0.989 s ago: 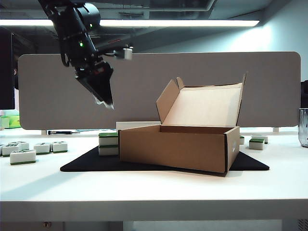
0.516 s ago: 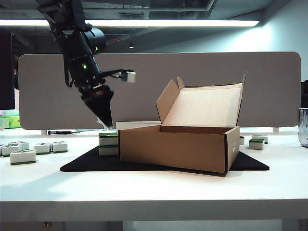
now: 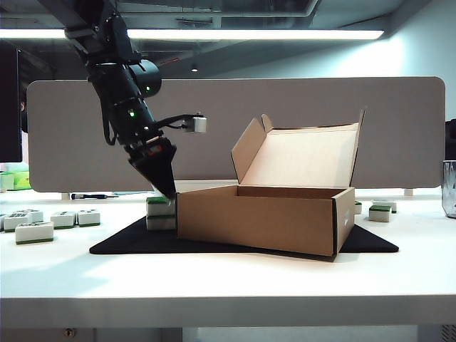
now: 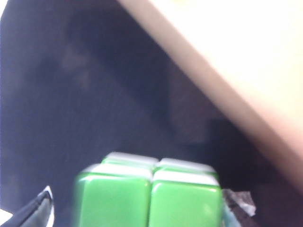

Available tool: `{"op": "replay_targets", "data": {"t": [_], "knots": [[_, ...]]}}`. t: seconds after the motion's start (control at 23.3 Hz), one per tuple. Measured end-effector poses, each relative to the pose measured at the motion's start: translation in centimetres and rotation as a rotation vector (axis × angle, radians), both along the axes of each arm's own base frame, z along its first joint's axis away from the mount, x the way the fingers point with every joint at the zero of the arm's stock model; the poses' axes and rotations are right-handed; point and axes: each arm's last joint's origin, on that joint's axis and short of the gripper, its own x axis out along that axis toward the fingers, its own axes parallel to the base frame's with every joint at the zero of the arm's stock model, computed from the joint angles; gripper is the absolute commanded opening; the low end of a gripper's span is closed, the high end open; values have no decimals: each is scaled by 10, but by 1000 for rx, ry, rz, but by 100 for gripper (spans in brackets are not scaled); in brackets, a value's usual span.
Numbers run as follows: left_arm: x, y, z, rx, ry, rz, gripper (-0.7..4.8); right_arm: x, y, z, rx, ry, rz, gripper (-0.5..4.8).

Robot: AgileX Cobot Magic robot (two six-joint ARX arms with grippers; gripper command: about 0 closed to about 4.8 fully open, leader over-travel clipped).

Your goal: Pick up four mahjong tiles and put them into the paper box.

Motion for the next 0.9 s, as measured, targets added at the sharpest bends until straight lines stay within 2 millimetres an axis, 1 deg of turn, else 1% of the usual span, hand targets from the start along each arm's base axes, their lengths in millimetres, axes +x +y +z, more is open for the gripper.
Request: {"op": "replay_targets", "data": {"t": [0.04, 0.13, 0.3, 0.52, 0.65, 0.73, 0.77, 0.9], "knots": [[3, -2, -13, 24, 22, 3, 479, 0, 0, 0, 0, 0, 0, -1], [2, 0, -30, 53, 81, 10, 479, 0, 0, 0, 0, 0, 0, -2], [3, 1, -16, 40, 24, 13, 479, 0, 0, 0, 0, 0, -1, -1], [5, 0, -21, 40, 29, 13, 479, 0, 0, 0, -1, 0, -1, -1], [6, -1, -33, 48, 60, 14, 479, 0, 0, 0, -1, 0, -2, -2], [7, -1, -34, 44, 65, 16, 386, 0, 0, 0, -1, 0, -2, -1], [7, -1, -35, 42, 68, 15, 365, 0, 0, 0, -1, 0, -2, -2], [7, -2, -35, 41, 72, 14, 361, 0, 0, 0, -1, 0, -2, -1]]}}
